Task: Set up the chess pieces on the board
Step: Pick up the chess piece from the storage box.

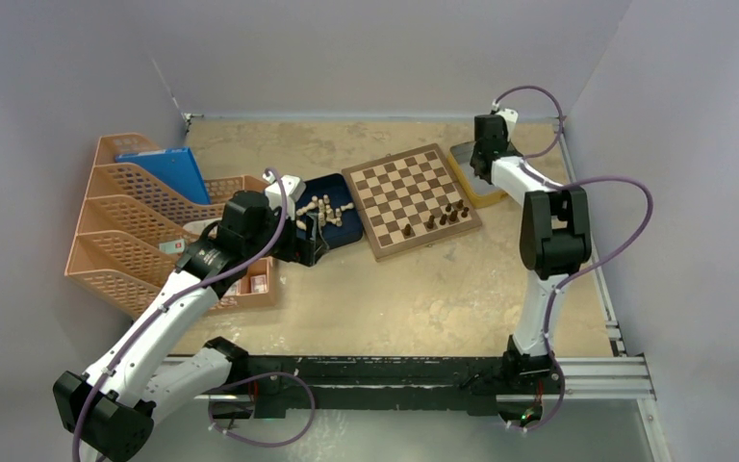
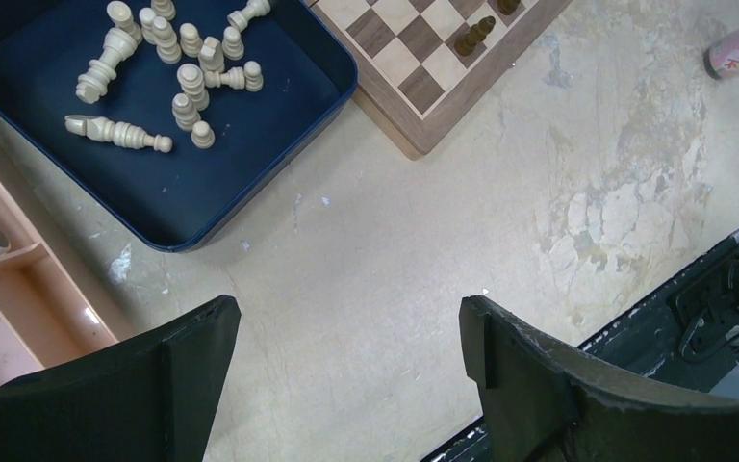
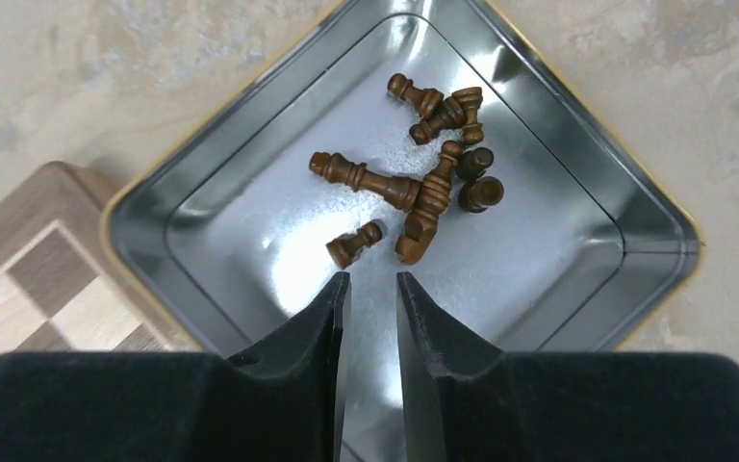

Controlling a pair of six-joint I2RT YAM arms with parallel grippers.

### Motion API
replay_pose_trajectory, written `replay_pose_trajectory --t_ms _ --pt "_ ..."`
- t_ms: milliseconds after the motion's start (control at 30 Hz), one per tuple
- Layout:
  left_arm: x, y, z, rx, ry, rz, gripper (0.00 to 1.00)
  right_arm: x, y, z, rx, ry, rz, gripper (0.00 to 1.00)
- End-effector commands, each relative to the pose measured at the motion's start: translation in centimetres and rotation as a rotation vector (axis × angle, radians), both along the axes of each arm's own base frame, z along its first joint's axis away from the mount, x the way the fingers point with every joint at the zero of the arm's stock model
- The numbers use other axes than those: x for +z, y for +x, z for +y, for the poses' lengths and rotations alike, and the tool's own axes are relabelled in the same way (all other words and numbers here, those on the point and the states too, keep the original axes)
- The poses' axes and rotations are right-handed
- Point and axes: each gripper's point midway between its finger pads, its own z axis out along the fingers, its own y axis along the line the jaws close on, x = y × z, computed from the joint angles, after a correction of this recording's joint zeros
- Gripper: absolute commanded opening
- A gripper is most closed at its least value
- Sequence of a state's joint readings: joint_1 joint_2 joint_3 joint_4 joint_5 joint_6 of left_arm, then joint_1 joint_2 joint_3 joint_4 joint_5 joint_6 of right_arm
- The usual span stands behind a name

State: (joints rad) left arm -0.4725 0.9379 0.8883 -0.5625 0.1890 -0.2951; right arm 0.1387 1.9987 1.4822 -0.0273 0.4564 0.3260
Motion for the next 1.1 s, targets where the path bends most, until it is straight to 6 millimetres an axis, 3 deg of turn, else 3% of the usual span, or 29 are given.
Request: replay_pose_trajectory --t_ms 0,233,500,733,900,1067 --pt "1.6 1.1 0.0 0.025 -0.01 -0.067 0.85 2.5 3.3 0.0 0.038 -0.007 -0.099 0.27" --pt "1.4 1.4 0.5 0.055 0.009 -0.07 0.85 1.0 5.2 -0.7 0.057 -0.042 -0.08 0.28" --pt "1.0 1.5 0.5 0.055 0.019 -0.058 0.85 0.6 5.5 -2.0 -0.012 -0.013 -0.076 0.3" --pt "0.9 1.5 0.6 0.058 0.02 -0.057 0.85 1.6 5.1 -4.4 -0.071 -0.044 -0.101 0.31" --pt "0.9 1.6 0.6 0.059 0.023 -0.057 0.85 0.8 4.4 -5.4 -0.079 -0.031 -0.083 0.33" --pt "0.8 1.6 0.5 0.057 0.024 -0.054 0.85 0.2 3.9 -6.7 -0.1 -0.008 -0.073 0.41"
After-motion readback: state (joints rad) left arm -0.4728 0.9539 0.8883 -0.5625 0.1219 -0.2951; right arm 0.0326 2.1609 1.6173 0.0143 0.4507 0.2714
